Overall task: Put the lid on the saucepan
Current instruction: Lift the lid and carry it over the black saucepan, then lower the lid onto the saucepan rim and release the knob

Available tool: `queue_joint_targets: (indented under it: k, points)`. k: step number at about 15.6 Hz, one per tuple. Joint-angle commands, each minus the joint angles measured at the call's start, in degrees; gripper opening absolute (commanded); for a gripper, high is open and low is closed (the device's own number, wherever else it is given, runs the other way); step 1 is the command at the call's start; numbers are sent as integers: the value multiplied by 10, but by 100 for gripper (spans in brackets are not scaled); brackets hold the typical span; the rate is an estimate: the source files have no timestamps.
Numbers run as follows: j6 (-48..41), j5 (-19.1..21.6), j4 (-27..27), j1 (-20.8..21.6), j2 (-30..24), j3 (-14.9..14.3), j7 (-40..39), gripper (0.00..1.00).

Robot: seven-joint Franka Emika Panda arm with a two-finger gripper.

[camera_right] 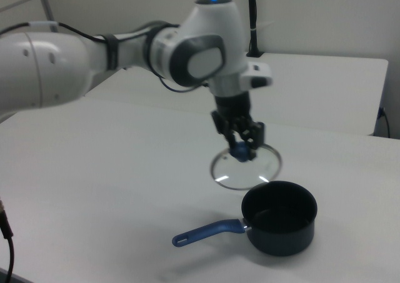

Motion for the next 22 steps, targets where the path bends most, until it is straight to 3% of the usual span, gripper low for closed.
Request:
queue_joint_targets:
  k: [1, 10, 22]
  points:
    - [44, 15, 30, -30, 41, -7, -37, 46]
    - [52, 51, 5, -65, 44, -8, -65, 46]
    - [80, 52, -12, -77, 52, -10, -67, 47]
